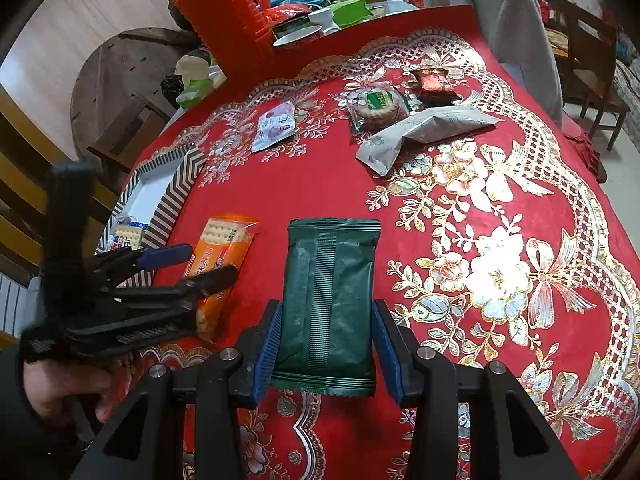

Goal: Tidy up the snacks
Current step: 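Carry the orange packet with the left tool while the right tool carries the green packet over the box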

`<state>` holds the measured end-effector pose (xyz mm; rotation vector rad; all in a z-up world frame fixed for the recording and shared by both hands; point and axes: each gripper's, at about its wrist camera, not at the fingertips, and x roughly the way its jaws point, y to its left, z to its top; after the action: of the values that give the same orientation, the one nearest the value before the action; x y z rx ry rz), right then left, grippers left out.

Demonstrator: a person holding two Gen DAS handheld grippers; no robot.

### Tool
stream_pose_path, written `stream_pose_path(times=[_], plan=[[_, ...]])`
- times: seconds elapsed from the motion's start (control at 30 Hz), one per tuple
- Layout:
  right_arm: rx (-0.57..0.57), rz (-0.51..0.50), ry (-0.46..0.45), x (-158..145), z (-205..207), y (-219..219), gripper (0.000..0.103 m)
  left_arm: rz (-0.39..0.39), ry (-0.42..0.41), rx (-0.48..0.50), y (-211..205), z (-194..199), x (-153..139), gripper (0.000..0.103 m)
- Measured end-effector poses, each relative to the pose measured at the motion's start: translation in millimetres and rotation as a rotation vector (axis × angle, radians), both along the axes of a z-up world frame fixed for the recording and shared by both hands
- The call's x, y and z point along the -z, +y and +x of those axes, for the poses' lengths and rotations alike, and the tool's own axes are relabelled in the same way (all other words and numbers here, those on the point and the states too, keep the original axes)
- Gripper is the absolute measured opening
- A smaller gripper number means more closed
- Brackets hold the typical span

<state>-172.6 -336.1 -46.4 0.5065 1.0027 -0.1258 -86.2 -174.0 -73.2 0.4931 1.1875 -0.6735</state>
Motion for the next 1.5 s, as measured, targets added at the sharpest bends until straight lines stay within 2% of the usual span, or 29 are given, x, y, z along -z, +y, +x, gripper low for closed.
stream_pose_path(times=[0.07,0.1,0.13,0.23,0.43,0.8,1.1,1.5], plan=[[0.000,-0.003,-0.006,-1.2,-0.7,0.7,0.043,0.027,0.003,-0.017,-0.5,1.0,4.6,0.065],[0.000,-0.002,-0.009,-2.0,-1.1,0.7,0.043,0.020,-0.016,-0.011,-1.3,-0.3,2.8,0.056],[0.000,-0.004,-0.013,-2.8,-1.4,0.3,0.043,0.023,-0.026,-0.007,-2.5,-0.9,1.3,0.054],[0.007,0.005,-0.016,-3.9,-1.2,-2.2,0.043,0.036,-0.042,-0.013,-3.4,-2.2,-3.2,0.053],[0.013,0.013,-0.020,-5.6,2.4,-5.3,0.043,-0.012,-0.037,-0.021,1.2,-3.2,-26.9,0.053],[-0.037,-0.016,-0.027,-17.1,30.2,23.6,0.043,-0.037,-0.119,-0.067,33.1,9.8,-54.1,0.053],[-0.073,-0.038,-0.041,-30.6,58.4,58.9,0.043,-0.056,-0.149,-0.129,73.8,33.7,-66.2,0.053],[-0.163,-0.064,-0.058,-41.4,116.3,132.1,0.043,-0.075,-0.164,-0.202,139.8,71.1,-70.0,0.053]])
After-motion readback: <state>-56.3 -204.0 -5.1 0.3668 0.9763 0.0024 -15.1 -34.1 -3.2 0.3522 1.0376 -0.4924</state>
